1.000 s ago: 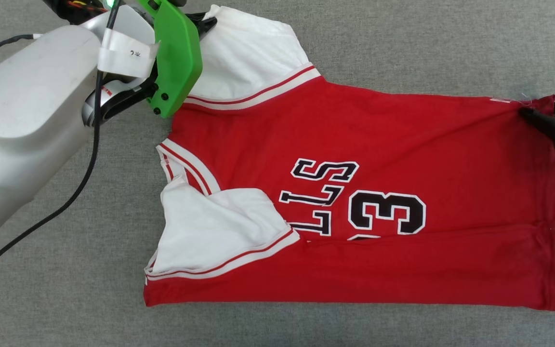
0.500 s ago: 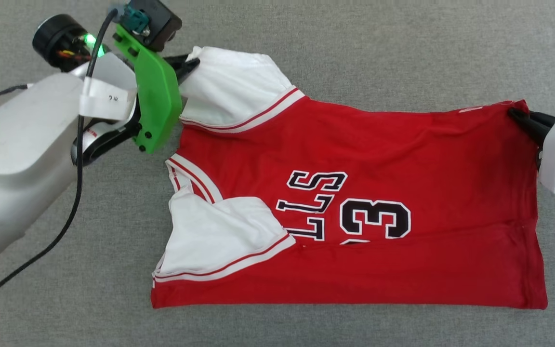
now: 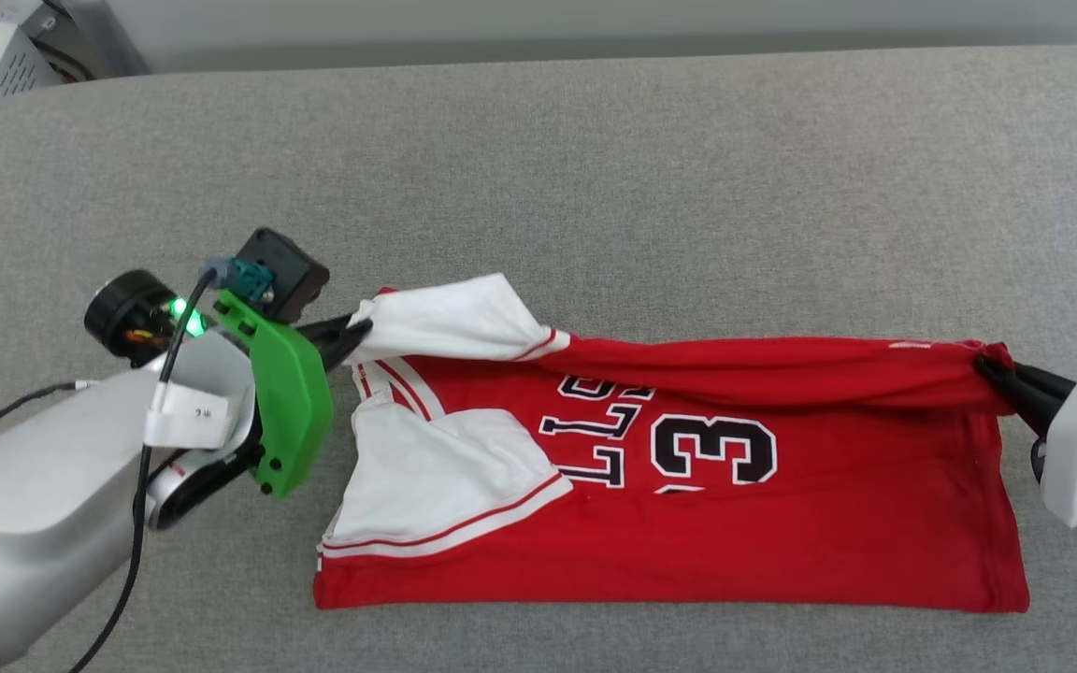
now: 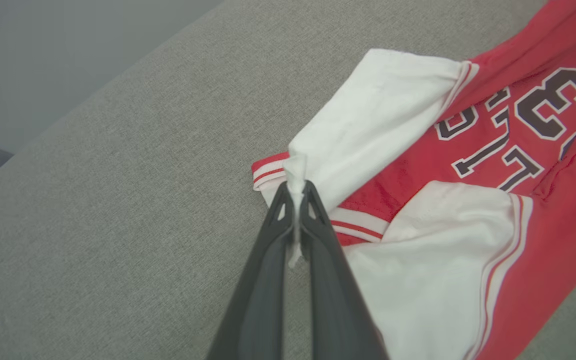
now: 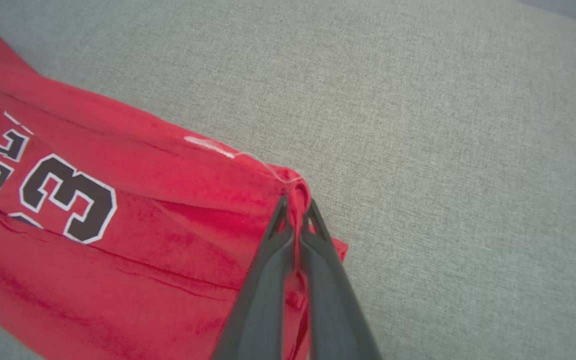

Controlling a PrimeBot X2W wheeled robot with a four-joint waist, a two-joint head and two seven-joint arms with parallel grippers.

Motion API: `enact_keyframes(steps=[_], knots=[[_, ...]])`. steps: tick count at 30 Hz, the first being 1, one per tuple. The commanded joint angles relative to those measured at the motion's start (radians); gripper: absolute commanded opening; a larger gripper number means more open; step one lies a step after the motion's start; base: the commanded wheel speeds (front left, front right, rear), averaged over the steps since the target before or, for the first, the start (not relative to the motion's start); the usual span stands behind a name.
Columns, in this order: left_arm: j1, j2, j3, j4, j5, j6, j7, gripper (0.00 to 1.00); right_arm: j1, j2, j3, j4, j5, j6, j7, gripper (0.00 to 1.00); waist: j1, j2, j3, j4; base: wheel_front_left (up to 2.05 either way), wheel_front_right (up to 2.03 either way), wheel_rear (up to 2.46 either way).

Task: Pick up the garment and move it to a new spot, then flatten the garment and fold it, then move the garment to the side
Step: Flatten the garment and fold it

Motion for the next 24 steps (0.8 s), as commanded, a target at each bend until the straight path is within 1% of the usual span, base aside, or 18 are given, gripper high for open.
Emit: enact_keyframes(steps=[1,6,12,18,24], knots=[[0.039,0.015,0.003,-0.015,-0.01,0.015,-0.007,0.0,0.035,-0.004,-0.011,-0.012,0.003,-0.001,-0.01,0.0,0.0001,0.0,-0.033,0.004,0.0,0.0,0.0],[0.147,0.053,0.002,-0.083,-0.015,0.058,-0.02,0.0,0.143,-0.003,-0.052,-0.054,-0.012,-0.001,-0.023,0.0,0.0001,0.0,-0.066,0.003,0.0,0.0,0.0],[0.254,0.065,0.002,-0.12,-0.04,0.094,-0.039,0.0,0.247,0.018,-0.104,-0.088,-0.026,-0.001,-0.024,0.0,0.0001,0.0,-0.081,0.003,0.0,0.0,0.0],[0.32,0.038,0.002,-0.088,-0.06,0.098,-0.051,0.0,0.325,0.05,-0.133,-0.092,-0.035,-0.001,-0.014,0.0,0.0001,0.0,-0.069,0.004,0.0,0.0,0.0],[0.35,0.012,0.001,-0.022,-0.068,0.085,-0.072,0.0,0.368,0.083,-0.141,-0.066,-0.05,-0.001,-0.018,0.0,0.0001,0.0,-0.055,0.002,0.0,0.0,0.0]])
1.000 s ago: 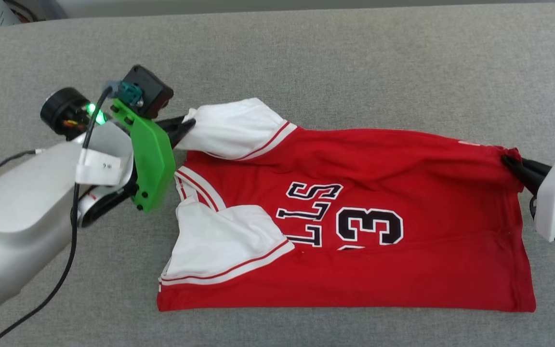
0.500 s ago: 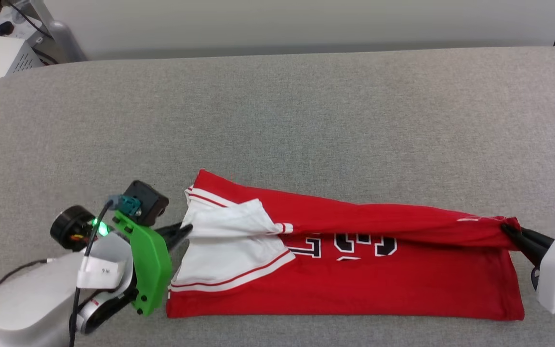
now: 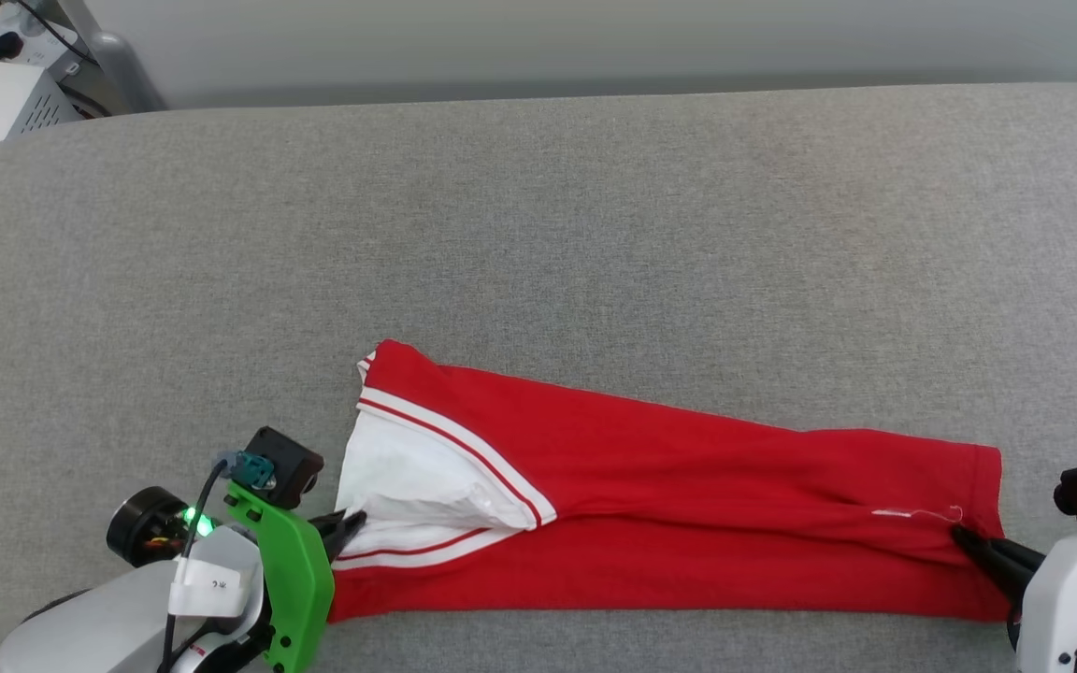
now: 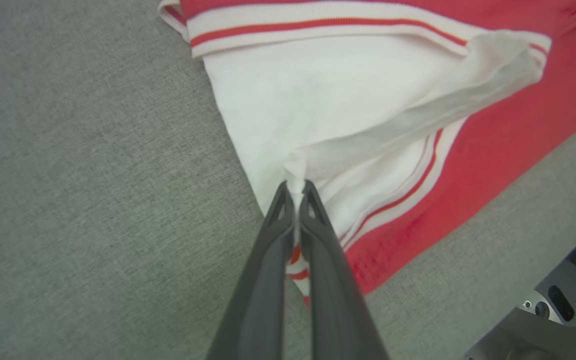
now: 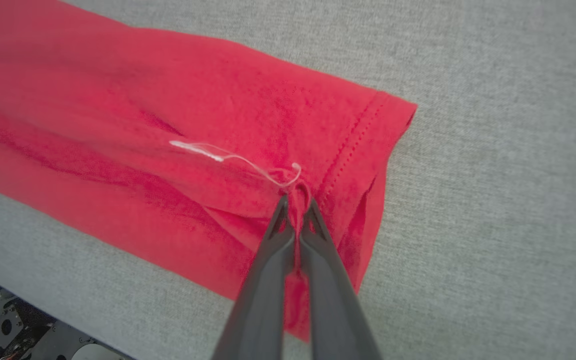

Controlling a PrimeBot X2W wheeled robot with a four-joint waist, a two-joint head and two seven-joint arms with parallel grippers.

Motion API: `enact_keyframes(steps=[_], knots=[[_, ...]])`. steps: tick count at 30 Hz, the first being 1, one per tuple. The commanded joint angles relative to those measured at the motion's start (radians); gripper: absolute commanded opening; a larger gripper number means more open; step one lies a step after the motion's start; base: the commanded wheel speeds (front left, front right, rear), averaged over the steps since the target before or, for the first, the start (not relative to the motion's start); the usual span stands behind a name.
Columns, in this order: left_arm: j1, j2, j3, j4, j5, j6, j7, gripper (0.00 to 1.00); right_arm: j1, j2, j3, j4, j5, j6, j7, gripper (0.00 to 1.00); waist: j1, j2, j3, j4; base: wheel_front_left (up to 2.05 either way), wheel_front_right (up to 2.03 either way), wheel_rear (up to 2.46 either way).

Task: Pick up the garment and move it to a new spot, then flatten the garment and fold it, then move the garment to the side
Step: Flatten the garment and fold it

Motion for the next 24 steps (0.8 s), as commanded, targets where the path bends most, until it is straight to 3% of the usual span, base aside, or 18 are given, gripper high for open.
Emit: enact_keyframes(steps=[1,4,5,6,7,8,14,19,24], knots=[[0.021,-0.012,0.003,0.014,-0.017,-0.003,-0.009,0.0,0.016,0.01,-0.002,0.013,-0.006,-0.001,-0.006,0.0,0.0001,0.0,0.003,-0.001,0.0,0.0,0.0],[0.031,-0.032,0.004,0.042,-0.023,-0.009,-0.027,0.0,0.022,0.028,0.005,0.034,-0.008,-0.001,-0.019,0.0,0.0001,0.0,0.002,0.0,0.0,0.0,0.0],[0.034,-0.037,0.006,0.049,-0.025,-0.008,-0.035,0.05,0.022,0.032,0.004,0.037,-0.008,-0.001,-0.027,0.0,0.0001,0.0,-0.001,-0.001,0.0,0.0,0.0],[0.039,-0.042,0.012,0.058,-0.028,-0.003,-0.05,0.78,0.023,0.039,0.001,0.039,-0.006,-0.001,-0.039,0.37,0.0001,0.0,-0.006,-0.002,0.0,0.0,0.0],[0.044,-0.044,0.018,0.063,-0.028,0.002,-0.067,1.0,0.024,0.047,-0.006,0.042,0.001,-0.001,-0.046,0.76,0.0001,0.0,-0.011,-0.003,0.0,0.0,0.0],[0.047,-0.047,0.022,0.067,-0.023,0.008,-0.086,1.0,0.026,0.054,-0.015,0.04,0.008,-0.001,-0.054,1.0,0.0001,0.0,-0.017,-0.004,0.0,0.0,0.0],[0.063,-0.051,0.075,0.06,0.0,0.072,-0.228,1.0,0.034,0.044,-0.07,-0.027,0.029,-0.001,-0.092,1.0,0.0001,0.0,-0.051,-0.007,0.0,0.0,0.0],[0.09,-0.049,0.142,0.035,0.031,0.174,-0.331,1.0,0.044,0.012,-0.156,-0.108,0.042,-0.001,-0.092,1.0,0.0001,0.0,-0.065,-0.008,0.0,0.0,0.0],[0.133,-0.065,0.263,-0.001,0.099,0.265,-0.353,1.0,0.048,-0.012,-0.238,-0.106,0.075,-0.001,-0.052,1.0,0.0001,0.0,-0.066,0.0,0.0,0.0,0.0]])
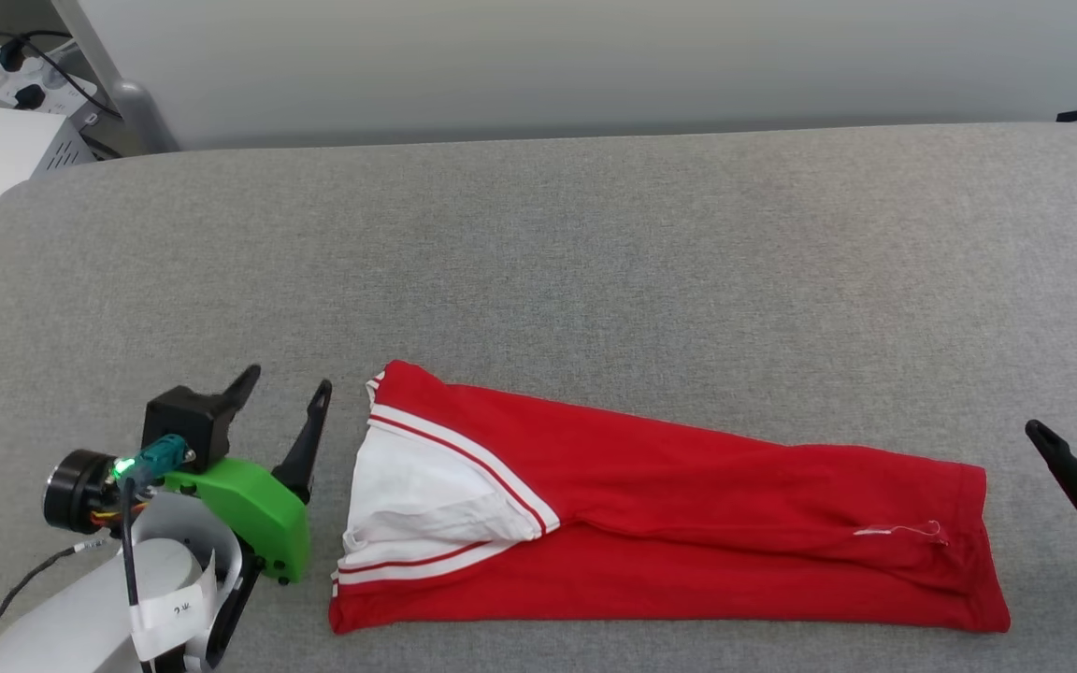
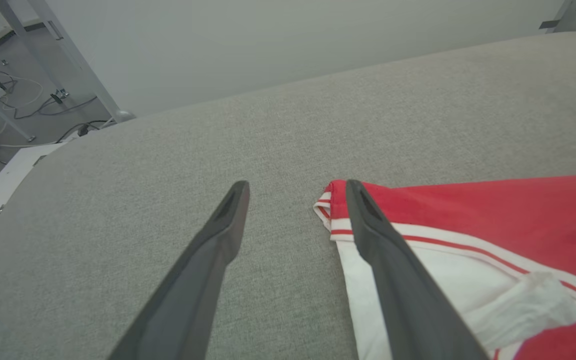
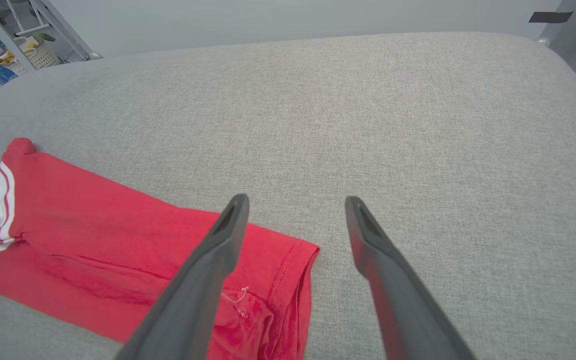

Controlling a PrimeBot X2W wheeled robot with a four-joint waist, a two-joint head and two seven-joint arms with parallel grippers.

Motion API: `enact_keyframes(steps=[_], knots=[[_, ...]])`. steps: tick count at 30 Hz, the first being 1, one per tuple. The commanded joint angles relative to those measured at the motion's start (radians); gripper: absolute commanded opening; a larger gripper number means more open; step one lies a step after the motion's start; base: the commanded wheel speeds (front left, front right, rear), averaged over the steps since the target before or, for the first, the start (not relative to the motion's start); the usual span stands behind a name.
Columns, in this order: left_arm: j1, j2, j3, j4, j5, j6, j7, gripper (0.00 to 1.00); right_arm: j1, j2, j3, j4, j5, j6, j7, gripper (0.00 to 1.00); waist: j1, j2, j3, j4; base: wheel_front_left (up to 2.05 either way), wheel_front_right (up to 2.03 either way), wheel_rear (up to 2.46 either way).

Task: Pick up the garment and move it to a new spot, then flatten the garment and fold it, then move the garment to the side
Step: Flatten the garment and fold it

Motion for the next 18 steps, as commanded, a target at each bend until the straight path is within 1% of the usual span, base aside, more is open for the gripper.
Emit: enact_keyframes(steps=[1,3,7,10,14,18], knots=[[0.03,-0.017,0.05,-0.018,0.048,0.026,-0.005,1.0,0.019,-0.001,-0.015,0.012,0.032,-0.001,0.023,1.0,0.0,0.0,0.002,0.005,0.0,0.0,0.0],[0.071,-0.034,0.127,-0.041,0.109,0.054,-0.006,1.0,0.02,-0.006,-0.029,0.034,0.062,-0.001,0.066,1.0,0.0,0.0,0.005,0.01,0.0,0.0,0.0],[0.165,-0.085,0.284,-0.077,0.227,0.094,-0.006,1.0,0.019,-0.009,-0.034,0.089,0.103,-0.001,0.155,1.0,0.0,0.0,0.017,0.023,0.0,0.0,0.0],[0.227,-0.128,0.385,-0.09,0.308,0.105,-0.006,1.0,0.011,0.006,-0.03,0.128,0.121,-0.001,0.195,1.0,0.0,0.0,0.026,0.035,0.0,0.0,0.0],[0.3,-0.195,0.509,-0.104,0.407,0.095,-0.006,1.0,0.001,0.031,-0.008,0.175,0.134,-0.001,0.227,1.0,0.0,0.0,0.039,0.054,0.0,0.0,0.0],[0.355,-0.257,0.61,-0.11,0.499,0.062,-0.006,1.0,-0.013,0.049,0.018,0.215,0.138,-0.001,0.24,1.0,0.0,0.0,0.048,0.071,0.0,0.0,0.0]])
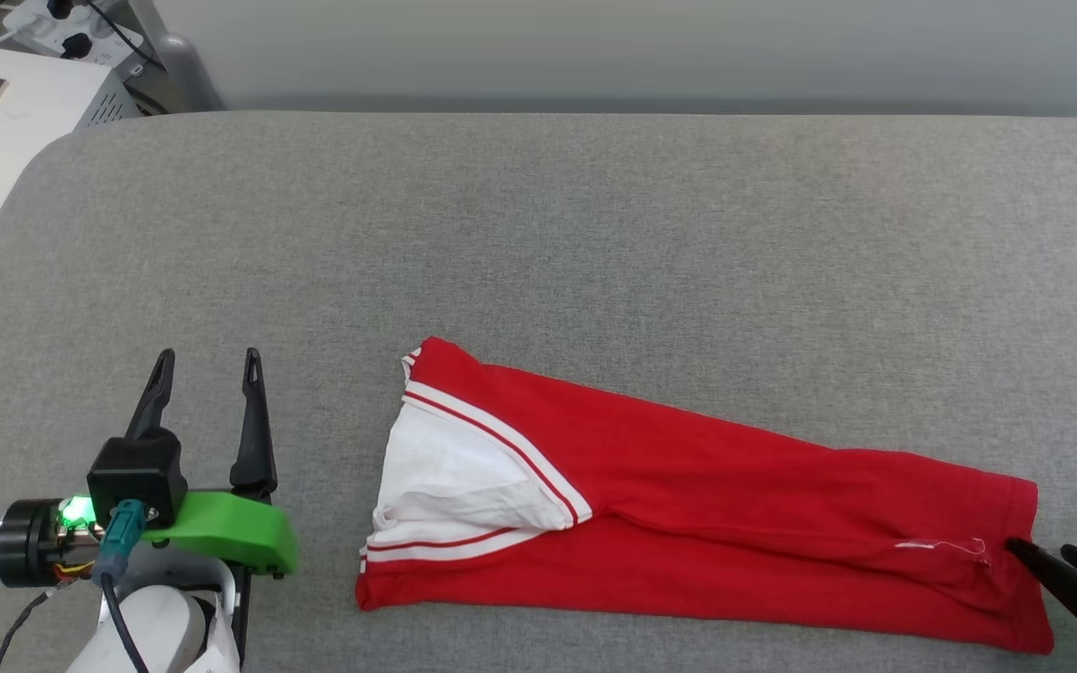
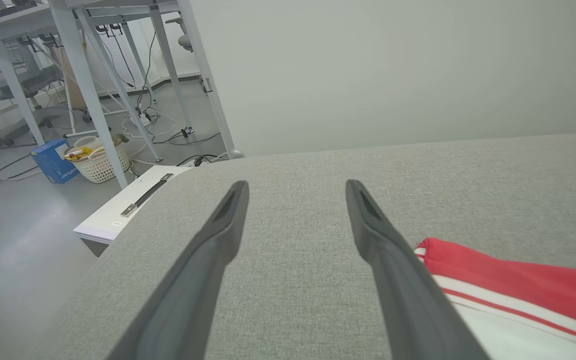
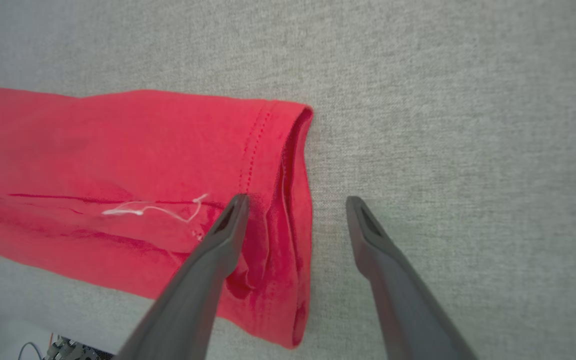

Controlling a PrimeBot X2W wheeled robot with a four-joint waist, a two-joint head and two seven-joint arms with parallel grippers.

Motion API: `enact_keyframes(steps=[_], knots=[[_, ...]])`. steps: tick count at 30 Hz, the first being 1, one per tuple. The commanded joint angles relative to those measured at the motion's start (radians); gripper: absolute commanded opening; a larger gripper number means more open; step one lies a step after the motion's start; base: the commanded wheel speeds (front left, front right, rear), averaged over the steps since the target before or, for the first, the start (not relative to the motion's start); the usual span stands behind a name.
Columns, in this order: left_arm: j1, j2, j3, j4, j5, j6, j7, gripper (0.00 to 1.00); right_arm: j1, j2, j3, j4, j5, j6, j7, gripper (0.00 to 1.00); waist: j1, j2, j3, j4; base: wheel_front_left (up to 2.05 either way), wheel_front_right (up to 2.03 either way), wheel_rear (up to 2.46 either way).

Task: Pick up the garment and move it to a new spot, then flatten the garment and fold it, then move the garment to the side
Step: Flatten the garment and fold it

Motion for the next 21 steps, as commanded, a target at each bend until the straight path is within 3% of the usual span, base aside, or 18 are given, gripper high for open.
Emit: enact_keyframes(steps=[1,8,12,21], knots=[[0.025,-0.026,0.035,-0.004,0.031,-0.013,-0.006,1.0,-0.02,0.007,0.011,0.014,0.003,-0.001,0.004,1.0,0.0,-0.0001,0.009,0.013,0.0,0.0,0.0],[0.091,-0.129,0.177,-0.003,0.149,-0.101,-0.006,1.0,-0.043,0.044,0.077,0.068,0.023,-0.001,0.019,1.0,0.0,-0.0001,0.015,0.031,0.0,0.0,0.0],[0.121,-0.184,0.217,-0.006,0.213,-0.161,-0.006,1.0,-0.053,0.058,0.12,0.061,0.033,-0.001,0.018,1.0,0.0,-0.0001,0.014,0.035,0.0,0.0,0.0],[0.164,-0.288,0.283,-0.007,0.328,-0.241,-0.006,1.0,-0.067,0.063,0.195,0.049,0.063,-0.001,-0.018,1.0,0.0,-0.0001,0.001,0.039,0.0,0.0,0.0]])
